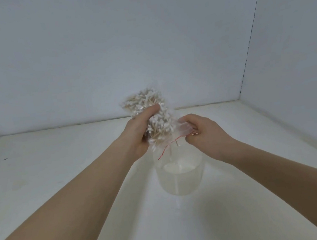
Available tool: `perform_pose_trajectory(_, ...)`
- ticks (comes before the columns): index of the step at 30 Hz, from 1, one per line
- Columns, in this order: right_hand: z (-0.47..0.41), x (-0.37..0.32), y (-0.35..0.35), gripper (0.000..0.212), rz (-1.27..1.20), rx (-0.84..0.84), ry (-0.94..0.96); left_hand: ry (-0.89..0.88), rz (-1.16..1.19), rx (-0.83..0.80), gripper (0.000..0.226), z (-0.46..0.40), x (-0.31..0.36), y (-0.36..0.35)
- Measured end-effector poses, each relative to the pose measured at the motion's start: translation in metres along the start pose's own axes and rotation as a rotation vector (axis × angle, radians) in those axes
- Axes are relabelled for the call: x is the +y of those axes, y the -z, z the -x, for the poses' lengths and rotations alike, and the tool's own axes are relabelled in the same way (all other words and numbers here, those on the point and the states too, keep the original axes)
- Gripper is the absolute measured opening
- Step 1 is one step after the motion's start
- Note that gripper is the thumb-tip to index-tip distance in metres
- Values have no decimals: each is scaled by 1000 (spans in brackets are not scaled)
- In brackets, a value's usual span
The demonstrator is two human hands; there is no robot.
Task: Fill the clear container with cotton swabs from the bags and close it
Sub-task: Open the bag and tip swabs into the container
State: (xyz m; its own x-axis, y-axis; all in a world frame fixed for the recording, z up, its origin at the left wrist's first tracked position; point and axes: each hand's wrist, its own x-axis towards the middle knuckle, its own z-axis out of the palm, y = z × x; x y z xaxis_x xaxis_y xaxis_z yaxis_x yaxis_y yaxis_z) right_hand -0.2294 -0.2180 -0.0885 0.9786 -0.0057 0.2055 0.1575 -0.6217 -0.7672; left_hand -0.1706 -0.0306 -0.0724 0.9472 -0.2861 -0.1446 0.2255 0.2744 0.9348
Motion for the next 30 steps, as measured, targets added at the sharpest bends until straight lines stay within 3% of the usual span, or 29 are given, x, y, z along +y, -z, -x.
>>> perform_pose_trajectory(4, 3, 9, -7, 46, -31, 58, -72, -160, -56, 90, 41, -1, -6, -10)
perform_pose_trajectory(8, 2, 11, -11, 48, -20, 21, -106, -241, -198, 65, 67, -3, -6, -15)
perform_pose_trajectory(12, 2, 10, -13, 44, 7, 4, -106, -319, -286, 86, 55, 0, -4, -20)
perform_pose_trajectory(24, 2, 12, -8, 65, -65, -58, -161, -350, -296, 145, 56, 4, -2, -22)
perform_pose_trajectory(30, 3, 13, -3, 58, -78, -61, -186, -370, -248, 174, 57, 5, -1, -22)
